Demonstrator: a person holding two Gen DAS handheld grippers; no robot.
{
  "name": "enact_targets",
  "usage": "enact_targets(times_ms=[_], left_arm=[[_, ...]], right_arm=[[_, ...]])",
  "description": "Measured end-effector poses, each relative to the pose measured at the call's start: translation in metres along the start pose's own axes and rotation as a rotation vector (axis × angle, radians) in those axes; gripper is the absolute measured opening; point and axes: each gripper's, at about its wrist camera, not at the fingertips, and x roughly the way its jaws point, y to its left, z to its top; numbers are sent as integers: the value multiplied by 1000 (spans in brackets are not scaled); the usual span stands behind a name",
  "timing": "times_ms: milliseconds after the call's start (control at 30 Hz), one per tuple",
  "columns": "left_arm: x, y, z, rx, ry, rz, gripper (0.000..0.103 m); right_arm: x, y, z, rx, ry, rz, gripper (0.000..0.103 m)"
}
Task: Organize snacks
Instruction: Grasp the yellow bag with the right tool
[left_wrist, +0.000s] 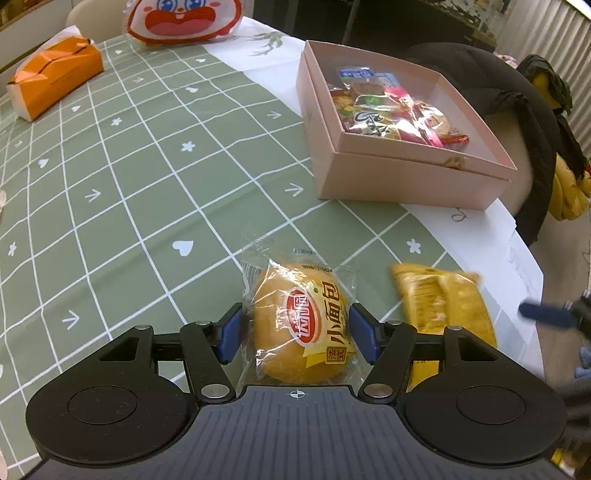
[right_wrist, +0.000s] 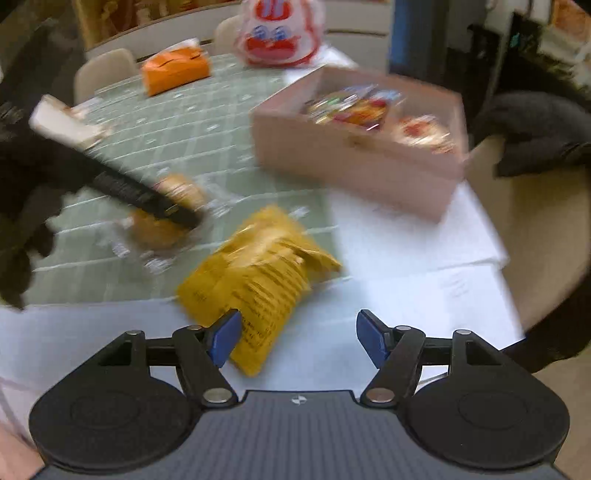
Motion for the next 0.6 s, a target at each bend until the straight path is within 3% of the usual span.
enact_targets(times_ms=[100,267,600], left_arm=[[-1,0,-1,0,-1,1,67],[-4,1,-5,-6,1,5,66],[-14,10,-18,-40,0,13,64]], right_arm=[[-4,-13,10,88,-28,40,68],[21,-20,20,238,40,145,68],[45,17,27,151,14,66,81]])
